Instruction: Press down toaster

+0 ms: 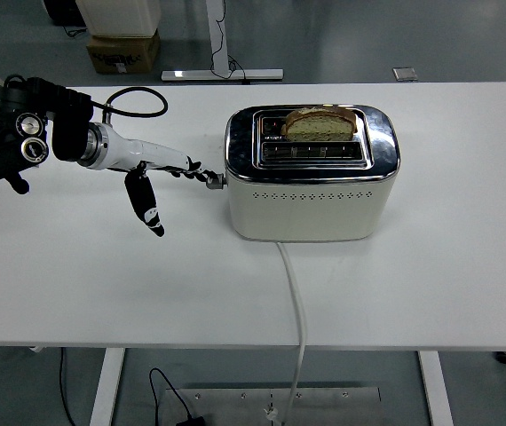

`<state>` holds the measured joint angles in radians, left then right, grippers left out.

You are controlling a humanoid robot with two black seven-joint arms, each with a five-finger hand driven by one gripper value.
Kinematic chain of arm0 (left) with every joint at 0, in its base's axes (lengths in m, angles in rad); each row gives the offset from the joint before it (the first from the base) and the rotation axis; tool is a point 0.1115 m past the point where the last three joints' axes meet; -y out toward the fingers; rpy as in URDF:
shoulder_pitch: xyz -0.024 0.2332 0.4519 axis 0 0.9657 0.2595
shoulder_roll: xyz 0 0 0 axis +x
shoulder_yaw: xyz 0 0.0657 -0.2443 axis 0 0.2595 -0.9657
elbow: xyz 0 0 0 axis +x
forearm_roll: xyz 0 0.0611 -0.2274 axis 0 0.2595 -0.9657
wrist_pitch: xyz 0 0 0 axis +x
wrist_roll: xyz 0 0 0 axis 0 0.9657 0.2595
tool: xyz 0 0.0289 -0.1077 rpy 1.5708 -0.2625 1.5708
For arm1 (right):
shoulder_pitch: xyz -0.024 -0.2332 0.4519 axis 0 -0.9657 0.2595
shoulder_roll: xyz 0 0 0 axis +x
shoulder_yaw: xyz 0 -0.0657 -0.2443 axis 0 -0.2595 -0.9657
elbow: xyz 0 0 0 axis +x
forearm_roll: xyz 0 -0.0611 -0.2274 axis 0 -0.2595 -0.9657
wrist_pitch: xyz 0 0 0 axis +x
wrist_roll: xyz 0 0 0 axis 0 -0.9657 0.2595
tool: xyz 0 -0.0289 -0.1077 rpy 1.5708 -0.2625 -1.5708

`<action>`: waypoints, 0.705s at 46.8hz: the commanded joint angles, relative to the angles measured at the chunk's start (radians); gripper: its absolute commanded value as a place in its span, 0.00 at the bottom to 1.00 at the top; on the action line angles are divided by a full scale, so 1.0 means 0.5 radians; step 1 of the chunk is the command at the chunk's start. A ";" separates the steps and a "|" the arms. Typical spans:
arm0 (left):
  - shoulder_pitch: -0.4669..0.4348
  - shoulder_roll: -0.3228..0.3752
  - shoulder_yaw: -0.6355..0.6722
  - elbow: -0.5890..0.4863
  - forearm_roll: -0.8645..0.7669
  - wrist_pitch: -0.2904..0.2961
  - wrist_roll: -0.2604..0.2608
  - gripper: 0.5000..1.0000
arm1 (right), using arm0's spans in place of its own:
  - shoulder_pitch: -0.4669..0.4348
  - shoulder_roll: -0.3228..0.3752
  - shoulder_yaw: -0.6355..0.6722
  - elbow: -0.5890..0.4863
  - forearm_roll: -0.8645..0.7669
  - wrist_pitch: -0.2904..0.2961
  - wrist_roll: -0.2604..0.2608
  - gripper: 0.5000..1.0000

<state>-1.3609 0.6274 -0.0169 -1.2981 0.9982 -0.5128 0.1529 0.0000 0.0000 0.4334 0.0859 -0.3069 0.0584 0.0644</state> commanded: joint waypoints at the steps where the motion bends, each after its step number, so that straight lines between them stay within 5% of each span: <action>1: 0.004 0.000 0.000 0.004 -0.002 0.001 0.001 1.00 | 0.000 0.000 -0.002 0.000 0.000 0.000 0.000 1.00; 33: 0.117 -0.089 0.000 0.096 0.001 0.028 -0.011 1.00 | 0.000 0.000 -0.002 0.000 0.000 0.000 0.000 1.00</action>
<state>-1.3076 0.5962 -0.0170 -1.2579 0.9988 -0.4988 0.1473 0.0000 0.0000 0.4327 0.0859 -0.3068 0.0577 0.0644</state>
